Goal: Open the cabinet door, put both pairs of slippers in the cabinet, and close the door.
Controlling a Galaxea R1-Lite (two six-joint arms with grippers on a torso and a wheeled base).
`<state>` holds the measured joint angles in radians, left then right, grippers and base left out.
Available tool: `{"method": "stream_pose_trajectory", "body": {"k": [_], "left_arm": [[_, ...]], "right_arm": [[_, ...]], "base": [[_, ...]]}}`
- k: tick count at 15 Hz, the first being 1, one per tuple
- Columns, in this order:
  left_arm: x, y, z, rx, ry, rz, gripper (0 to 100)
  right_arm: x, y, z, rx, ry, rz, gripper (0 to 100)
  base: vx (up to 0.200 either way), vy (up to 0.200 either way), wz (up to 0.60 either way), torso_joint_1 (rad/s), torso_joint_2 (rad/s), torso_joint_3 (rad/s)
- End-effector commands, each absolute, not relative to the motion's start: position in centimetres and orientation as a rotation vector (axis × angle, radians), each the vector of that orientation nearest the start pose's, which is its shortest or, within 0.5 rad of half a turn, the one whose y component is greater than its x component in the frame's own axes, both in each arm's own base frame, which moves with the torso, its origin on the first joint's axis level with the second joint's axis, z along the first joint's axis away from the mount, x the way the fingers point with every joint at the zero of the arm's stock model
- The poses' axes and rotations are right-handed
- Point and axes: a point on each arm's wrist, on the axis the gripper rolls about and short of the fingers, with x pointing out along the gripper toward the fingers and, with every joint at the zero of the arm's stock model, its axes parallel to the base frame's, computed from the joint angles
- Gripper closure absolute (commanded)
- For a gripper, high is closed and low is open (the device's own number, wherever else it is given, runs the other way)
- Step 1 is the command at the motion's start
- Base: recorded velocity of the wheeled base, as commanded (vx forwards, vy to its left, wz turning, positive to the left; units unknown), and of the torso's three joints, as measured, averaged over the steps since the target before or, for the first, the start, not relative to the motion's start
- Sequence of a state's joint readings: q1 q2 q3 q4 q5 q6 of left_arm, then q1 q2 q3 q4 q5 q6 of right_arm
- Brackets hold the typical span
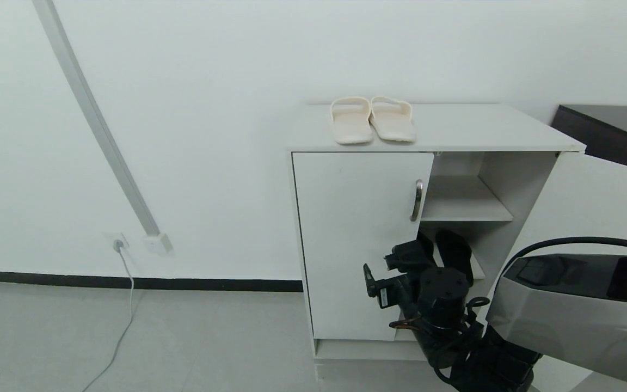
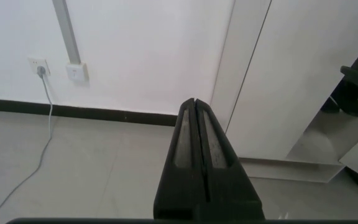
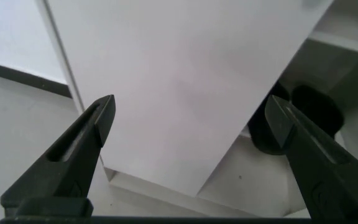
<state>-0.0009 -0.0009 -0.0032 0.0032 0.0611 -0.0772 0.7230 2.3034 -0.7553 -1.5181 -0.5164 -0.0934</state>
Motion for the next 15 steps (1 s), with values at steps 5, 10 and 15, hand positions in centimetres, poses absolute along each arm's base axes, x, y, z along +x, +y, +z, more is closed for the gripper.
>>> {"method": "stream_pose_trajectory", "body": {"k": [5, 10, 15], "left_arm": [[-2.31, 0.14, 7.60, -0.078, -0.002, 0.060, 100], [-2.31, 0.14, 7.60, -0.077, -0.002, 0.060, 100], [-2.31, 0.14, 7.60, -0.077, -0.002, 0.060, 100]], "right_arm": [[29.22, 24.27, 4.77, -0.109, 0.013, 0.206, 0], [29.42, 24.06, 4.85, -0.107, 0.011, 0.199, 0], [29.81, 24.24, 5.28, -0.100, -0.004, 0.195, 0]], "base": [[0.000, 0.000, 0.00, 0.188, -0.50, -0.316], [0.000, 0.000, 0.00, 0.209, -0.53, -0.316], [0.000, 0.000, 0.00, 0.244, -0.57, -0.325]]}}
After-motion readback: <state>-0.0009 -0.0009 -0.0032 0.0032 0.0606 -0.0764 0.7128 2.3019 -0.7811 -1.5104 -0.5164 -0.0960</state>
